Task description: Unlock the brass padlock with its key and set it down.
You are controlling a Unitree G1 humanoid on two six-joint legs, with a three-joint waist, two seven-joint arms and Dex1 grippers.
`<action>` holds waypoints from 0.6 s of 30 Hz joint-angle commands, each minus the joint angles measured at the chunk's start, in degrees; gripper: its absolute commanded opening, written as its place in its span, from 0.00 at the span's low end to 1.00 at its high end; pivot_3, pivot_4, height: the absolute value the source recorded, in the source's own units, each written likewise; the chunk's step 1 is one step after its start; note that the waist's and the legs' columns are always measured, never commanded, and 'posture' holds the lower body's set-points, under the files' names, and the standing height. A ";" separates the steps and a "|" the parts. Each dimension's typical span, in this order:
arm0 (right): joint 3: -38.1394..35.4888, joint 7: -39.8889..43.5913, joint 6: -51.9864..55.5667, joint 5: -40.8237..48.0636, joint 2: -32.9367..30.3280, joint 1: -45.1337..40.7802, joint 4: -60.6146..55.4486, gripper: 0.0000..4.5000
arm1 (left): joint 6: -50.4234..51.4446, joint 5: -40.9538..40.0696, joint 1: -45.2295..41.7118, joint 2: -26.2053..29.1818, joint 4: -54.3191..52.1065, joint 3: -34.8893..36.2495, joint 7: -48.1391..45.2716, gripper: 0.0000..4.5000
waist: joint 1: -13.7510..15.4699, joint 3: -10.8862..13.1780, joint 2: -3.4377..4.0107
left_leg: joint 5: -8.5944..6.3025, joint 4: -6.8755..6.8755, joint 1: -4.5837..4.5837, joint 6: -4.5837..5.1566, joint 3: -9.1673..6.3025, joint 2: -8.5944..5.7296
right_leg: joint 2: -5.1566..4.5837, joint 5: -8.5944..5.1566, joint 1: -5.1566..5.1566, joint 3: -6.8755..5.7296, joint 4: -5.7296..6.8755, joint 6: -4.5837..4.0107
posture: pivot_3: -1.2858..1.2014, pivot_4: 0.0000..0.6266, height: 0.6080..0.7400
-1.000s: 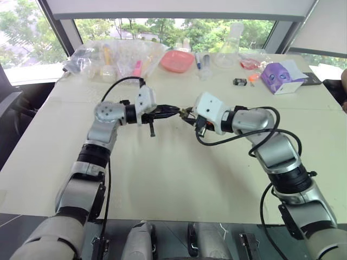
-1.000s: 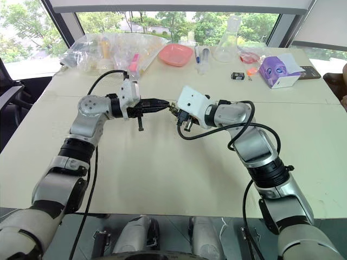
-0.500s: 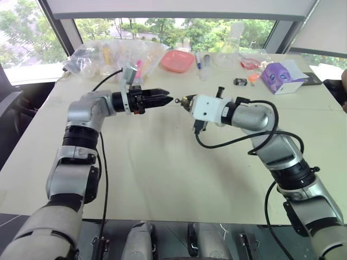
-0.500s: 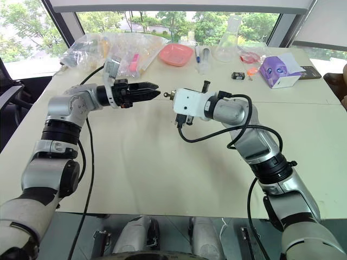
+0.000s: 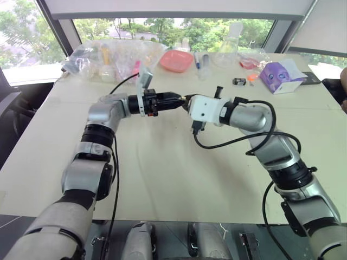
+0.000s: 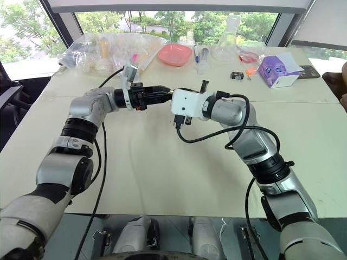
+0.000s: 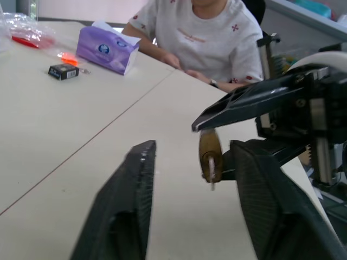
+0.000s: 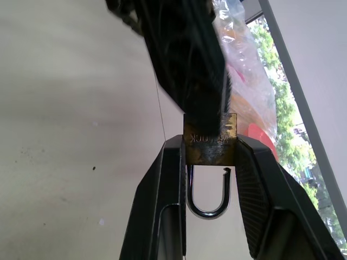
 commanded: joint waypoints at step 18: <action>-10.57 1.00 12.77 7.40 1.92 7.09 -14.26 0.67 | 3.93 -3.87 -0.92 0.46 -2.85 5.61 1.05 0.00 | 0.15 0.01 -0.02 | 0.00 -0.01 -0.01 0.00 -0.03 0.00 | -0.01 0.00 0.02 -0.01 -0.03 0.00 | 0.52 0.24 0.94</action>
